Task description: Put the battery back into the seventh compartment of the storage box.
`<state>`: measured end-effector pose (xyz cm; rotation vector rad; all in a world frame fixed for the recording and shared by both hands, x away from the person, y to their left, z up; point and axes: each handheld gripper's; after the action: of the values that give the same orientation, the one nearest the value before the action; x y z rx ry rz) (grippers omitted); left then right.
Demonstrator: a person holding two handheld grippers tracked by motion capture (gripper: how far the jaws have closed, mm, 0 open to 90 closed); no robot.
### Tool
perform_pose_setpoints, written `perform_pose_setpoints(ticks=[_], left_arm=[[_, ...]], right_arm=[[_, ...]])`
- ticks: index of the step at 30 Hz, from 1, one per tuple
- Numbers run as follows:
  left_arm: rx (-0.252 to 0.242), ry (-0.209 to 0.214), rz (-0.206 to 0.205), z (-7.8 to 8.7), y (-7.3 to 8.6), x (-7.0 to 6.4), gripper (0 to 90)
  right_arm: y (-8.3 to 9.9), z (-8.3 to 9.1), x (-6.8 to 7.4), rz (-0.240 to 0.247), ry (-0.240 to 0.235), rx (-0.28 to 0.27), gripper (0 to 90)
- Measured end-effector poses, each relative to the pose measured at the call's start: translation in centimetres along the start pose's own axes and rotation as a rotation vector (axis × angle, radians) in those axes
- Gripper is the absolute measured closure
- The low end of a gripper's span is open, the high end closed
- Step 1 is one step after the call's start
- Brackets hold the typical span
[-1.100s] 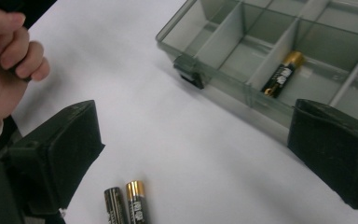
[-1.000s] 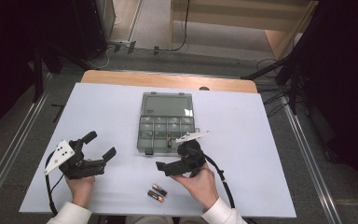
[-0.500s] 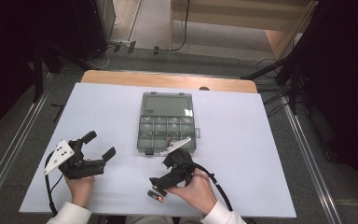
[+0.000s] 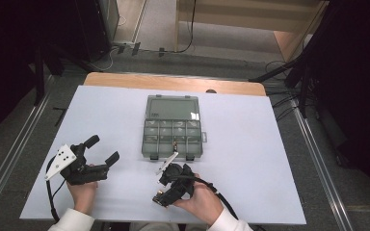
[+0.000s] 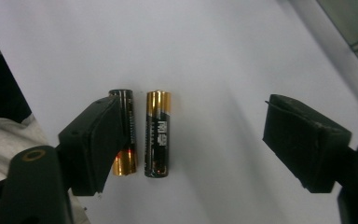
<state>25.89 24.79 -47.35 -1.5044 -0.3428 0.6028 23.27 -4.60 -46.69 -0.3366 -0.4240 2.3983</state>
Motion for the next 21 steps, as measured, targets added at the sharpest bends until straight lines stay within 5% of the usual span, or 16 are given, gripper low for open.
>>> perform_pose_setpoints(ticks=[21], left_arm=[[0.0, -0.004, 0.001, 0.02, -0.01, 0.03, 4.5]], right_arm=[[-0.24, -0.66, 1.01, 0.04, 0.012, 0.052, 52.9]])
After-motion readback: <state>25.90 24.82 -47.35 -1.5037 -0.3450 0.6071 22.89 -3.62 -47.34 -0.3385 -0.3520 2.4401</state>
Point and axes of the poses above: each handheld gripper's, and its own axes: z roughly backward along the jaws, y roughly out of its underside, x roughly to its left, and after that the axes turned 12 degrees about y, right-handed
